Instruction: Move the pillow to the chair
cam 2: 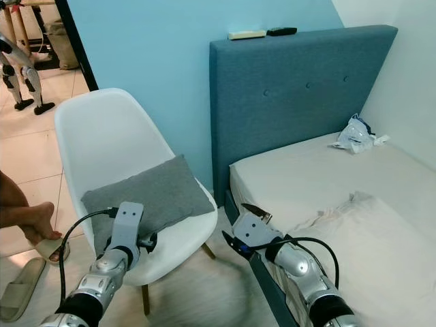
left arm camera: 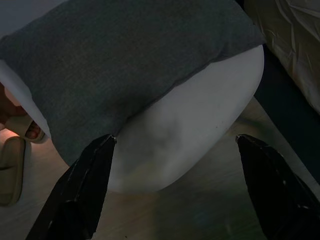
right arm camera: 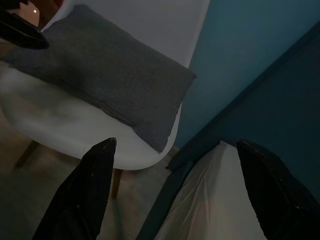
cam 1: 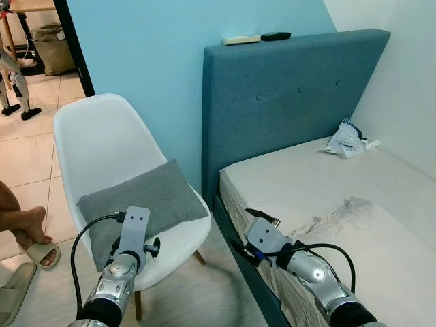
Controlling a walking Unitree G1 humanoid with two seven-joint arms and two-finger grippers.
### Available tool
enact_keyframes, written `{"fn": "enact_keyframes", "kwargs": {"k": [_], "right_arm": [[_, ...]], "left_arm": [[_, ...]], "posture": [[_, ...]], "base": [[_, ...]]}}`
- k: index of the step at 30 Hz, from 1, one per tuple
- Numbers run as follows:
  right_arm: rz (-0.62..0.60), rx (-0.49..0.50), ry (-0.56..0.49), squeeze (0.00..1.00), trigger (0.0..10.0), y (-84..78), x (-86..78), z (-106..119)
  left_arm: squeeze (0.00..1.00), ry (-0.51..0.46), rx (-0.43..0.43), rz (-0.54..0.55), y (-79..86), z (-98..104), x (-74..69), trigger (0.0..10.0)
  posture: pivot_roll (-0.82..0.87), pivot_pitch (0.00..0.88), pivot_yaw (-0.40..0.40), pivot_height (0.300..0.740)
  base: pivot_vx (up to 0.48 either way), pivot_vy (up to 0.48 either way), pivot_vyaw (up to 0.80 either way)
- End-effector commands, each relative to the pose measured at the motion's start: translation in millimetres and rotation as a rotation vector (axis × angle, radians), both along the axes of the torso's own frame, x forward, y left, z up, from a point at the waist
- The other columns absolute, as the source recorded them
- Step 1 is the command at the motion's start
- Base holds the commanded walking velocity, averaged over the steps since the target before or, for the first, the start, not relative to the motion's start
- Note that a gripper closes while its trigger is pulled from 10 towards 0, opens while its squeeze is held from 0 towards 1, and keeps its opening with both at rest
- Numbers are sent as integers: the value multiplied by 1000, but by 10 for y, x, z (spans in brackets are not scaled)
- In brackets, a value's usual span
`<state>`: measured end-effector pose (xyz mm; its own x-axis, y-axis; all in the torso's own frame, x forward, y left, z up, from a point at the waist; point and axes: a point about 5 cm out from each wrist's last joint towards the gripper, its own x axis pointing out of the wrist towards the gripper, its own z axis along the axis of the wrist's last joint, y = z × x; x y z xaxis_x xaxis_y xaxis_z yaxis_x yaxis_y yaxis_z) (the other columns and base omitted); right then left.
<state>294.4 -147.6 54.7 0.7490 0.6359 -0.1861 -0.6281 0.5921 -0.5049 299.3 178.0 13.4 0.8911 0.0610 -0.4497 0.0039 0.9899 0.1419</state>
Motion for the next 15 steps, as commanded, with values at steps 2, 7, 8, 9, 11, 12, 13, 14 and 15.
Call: {"fn": "enact_keyframes", "kwargs": {"k": [2, 7, 8, 9, 11, 12, 13, 14, 15], "right_arm": [[1, 15, -7, 0, 10000, -4, 5, 6], [3, 15, -10, 0, 10000, -24, 1, 0], [3, 15, -10, 0, 10000, -24, 1, 0], [4, 15, -9, 0, 10000, -29, 1, 1], [6, 16, -9, 0, 10000, -37, 1, 2], [6, 16, -8, 0, 10000, -40, 2, 2], [6, 17, -8, 0, 10000, -43, 2, 1], [5, 17, -8, 0, 10000, -46, 3, 2], [5, 17, -8, 0, 10000, -50, 5, 3]], "left_arm": [[0, 19, 5, -14, -32, -31, -24, 10000], [0, 16, 4, -14, -23, -23, -23, 10000], [0, 16, 4, -14, -23, -23, -23, 10000], [0, 13, 3, -13, -21, -15, -16, 10000], [0, 9, 1, -10, -17, -4, -4, 10000], [0, 8, 1, -10, -17, -1, -1, 10000], [0, 8, 0, -10, -18, -1, 0, 10000], [0, 8, 0, -10, -21, 0, 2, 10000], [0, 8, -1, -12, -29, 0, 6, 10000]], "posture": [[-67, 46, -19, 740], [-66, 48, -25, 740], [-66, 48, -25, 740], [-65, 49, -27, 740], [-68, 49, -27, 740], [-70, 50, -27, 740], [-71, 49, -26, 740], [-73, 49, -26, 740], [-73, 50, -26, 740]], "base": [[0, 0, 0], [0, 0, 0], [0, 0, 0], [0, 0, 0], [0, 0, 0], [0, 0, 0], [0, 0, 0], [0, 0, 0], [0, 0, 0]]}}
